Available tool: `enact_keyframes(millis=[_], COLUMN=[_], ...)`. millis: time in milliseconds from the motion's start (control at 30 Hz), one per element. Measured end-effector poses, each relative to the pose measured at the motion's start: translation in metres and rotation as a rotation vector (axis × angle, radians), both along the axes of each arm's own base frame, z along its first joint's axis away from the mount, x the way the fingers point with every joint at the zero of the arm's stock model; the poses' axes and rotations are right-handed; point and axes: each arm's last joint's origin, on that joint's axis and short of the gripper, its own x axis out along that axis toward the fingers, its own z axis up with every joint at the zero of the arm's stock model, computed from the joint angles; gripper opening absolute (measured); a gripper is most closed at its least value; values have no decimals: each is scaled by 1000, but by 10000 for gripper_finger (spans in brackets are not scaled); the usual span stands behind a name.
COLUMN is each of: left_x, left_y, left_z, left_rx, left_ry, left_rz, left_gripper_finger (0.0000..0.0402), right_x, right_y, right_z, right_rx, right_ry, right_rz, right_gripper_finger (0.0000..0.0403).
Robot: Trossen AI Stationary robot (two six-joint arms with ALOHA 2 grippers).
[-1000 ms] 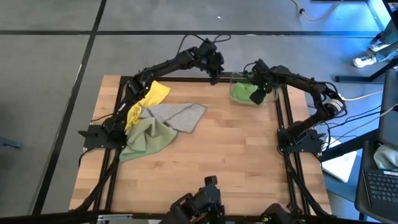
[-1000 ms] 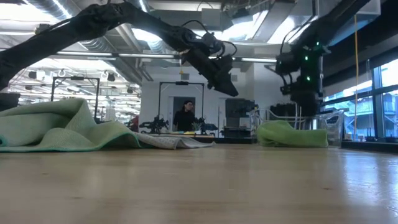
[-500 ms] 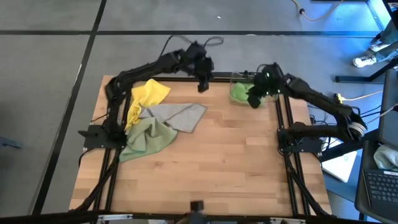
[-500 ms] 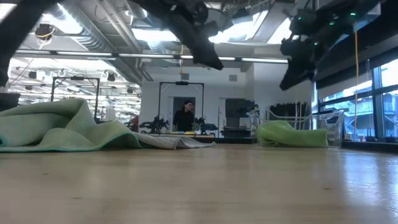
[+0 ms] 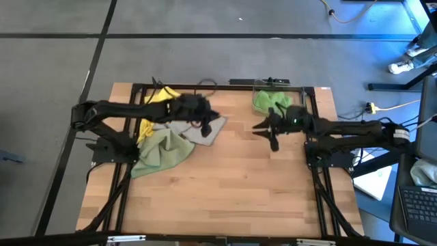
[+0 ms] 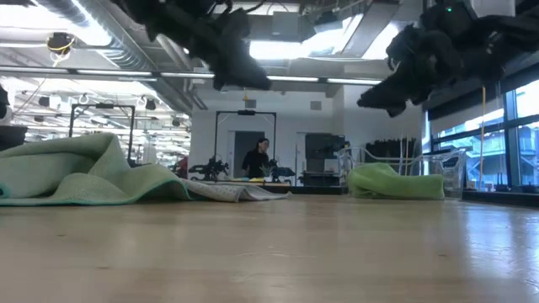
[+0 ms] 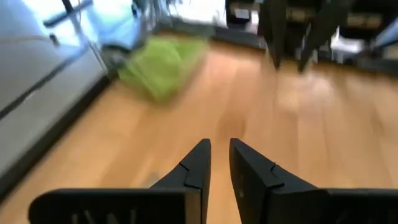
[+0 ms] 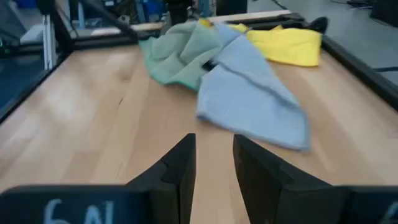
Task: Fold microfiber towels
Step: Fold the gray cloth
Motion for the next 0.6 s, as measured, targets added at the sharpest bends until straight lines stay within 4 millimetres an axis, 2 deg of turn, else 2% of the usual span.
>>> enact_keyframes(millis=[133,200,300,400,600], left_x=[-2,-4,-8,-13,-30], left_y=[-27,-38,-44,-30,22], left_z=[-21,-27,-29,-33,-51], left_rx=[88,171,291,297,-5], left_ry=[135,206,272,329,450], left_rz=[-1,40,172,257,176], left_gripper_finger=[63,68,72,72,76], right_x=[7,14,27,38,51], right_y=[13,17,18,16,16], right_z=[-17,-18,-13,-14,-32], right_rx=[-129,-194,-232,-216,-192], right_ry=[7,-8,-60,-55,25], right_rz=[-31,-17,-4,-18,38], right_gripper_finger=[110,110,110,110,110])
